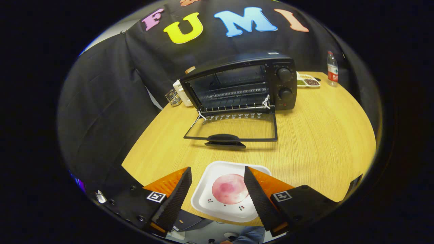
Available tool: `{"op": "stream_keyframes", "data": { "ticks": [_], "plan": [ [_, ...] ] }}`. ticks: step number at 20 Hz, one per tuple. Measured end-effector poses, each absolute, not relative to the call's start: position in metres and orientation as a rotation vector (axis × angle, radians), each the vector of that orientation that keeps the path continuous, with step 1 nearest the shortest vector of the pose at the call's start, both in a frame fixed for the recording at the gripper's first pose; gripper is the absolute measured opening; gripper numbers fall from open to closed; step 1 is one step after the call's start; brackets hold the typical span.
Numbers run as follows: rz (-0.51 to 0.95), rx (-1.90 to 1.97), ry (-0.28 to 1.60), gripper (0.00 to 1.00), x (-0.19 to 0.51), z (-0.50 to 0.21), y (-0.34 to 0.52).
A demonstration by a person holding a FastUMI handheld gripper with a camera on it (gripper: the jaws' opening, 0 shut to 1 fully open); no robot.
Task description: Open the toaster oven, put the food inside, and close the toaster oven door.
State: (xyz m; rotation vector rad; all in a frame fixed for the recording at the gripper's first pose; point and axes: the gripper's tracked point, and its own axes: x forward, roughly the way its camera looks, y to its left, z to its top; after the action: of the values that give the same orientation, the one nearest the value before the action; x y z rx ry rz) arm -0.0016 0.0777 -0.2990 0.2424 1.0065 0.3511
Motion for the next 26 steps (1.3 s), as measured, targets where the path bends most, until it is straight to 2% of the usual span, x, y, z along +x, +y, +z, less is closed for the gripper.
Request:
{"op": "stream_keyframes", "data": {
  "ticks": [7,15,18,23,26],
  "plan": [
    [0.387,0.270,1.231,0.98,-0.027,-0.329,0.047],
    [0.326,0.311,1.387,0.88,-0.040,-0.363,0.032],
    [0.327,0.358,1.416,0.78,-0.037,-0.364,0.034],
    [0.273,0.403,1.491,0.25,-0.036,-0.373,0.023],
    [0.255,0.494,1.514,0.06,-0.038,-0.380,0.023]
  ]
}}
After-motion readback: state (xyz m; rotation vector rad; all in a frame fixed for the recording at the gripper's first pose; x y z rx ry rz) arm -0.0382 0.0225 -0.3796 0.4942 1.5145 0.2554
